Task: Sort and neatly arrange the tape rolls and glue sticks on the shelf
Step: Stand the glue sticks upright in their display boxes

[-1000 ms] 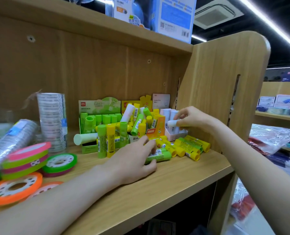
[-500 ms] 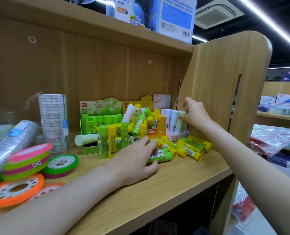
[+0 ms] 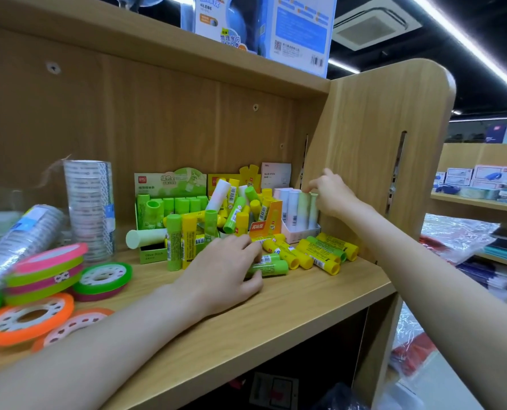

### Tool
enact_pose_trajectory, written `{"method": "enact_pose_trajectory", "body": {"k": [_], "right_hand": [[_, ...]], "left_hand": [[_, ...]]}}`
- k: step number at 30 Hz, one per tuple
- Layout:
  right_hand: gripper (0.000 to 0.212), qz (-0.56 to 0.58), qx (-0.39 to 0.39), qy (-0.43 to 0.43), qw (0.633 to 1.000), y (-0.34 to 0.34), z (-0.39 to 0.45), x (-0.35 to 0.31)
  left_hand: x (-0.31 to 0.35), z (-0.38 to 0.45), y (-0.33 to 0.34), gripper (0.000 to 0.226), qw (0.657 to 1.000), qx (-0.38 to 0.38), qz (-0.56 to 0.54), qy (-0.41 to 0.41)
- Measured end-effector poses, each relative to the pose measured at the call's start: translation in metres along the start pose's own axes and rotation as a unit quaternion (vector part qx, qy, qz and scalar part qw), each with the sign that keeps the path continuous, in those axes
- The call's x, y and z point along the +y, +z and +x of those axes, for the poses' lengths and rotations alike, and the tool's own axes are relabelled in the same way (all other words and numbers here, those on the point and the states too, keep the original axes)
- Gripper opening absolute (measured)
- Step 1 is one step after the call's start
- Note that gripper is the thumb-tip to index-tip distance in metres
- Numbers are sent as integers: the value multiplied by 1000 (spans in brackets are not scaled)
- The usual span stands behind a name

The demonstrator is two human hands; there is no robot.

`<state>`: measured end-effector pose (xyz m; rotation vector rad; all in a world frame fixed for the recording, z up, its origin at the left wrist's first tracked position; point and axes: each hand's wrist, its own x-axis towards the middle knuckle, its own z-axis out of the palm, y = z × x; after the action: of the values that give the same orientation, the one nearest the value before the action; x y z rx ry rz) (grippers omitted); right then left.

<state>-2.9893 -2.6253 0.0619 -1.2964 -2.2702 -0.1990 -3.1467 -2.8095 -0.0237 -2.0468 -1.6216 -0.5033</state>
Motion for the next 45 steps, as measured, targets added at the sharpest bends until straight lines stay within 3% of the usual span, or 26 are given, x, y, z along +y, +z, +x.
{"method": "enact_pose_trajectory", "body": {"k": [7, 10, 17, 27, 45], "right_hand": [[61, 80, 49, -68, 993, 24, -7, 24], [62, 138, 51, -36, 988, 28, -8, 25], [8, 166, 109, -77, 977, 26, -6, 19], [10, 153, 50, -83, 984, 7, 16, 10], [10, 166, 75, -82, 980, 11, 8, 7]], "left_hand": [[0, 2, 1, 60, 1000, 4, -1, 6], [0, 1, 0, 64, 1000, -4, 1, 3], [-1, 1, 2, 66, 1000, 0, -14, 1], [-3, 2, 5, 62, 999, -14, -41, -10], [-3, 1, 4, 63, 999, -18, -47, -13]]}}
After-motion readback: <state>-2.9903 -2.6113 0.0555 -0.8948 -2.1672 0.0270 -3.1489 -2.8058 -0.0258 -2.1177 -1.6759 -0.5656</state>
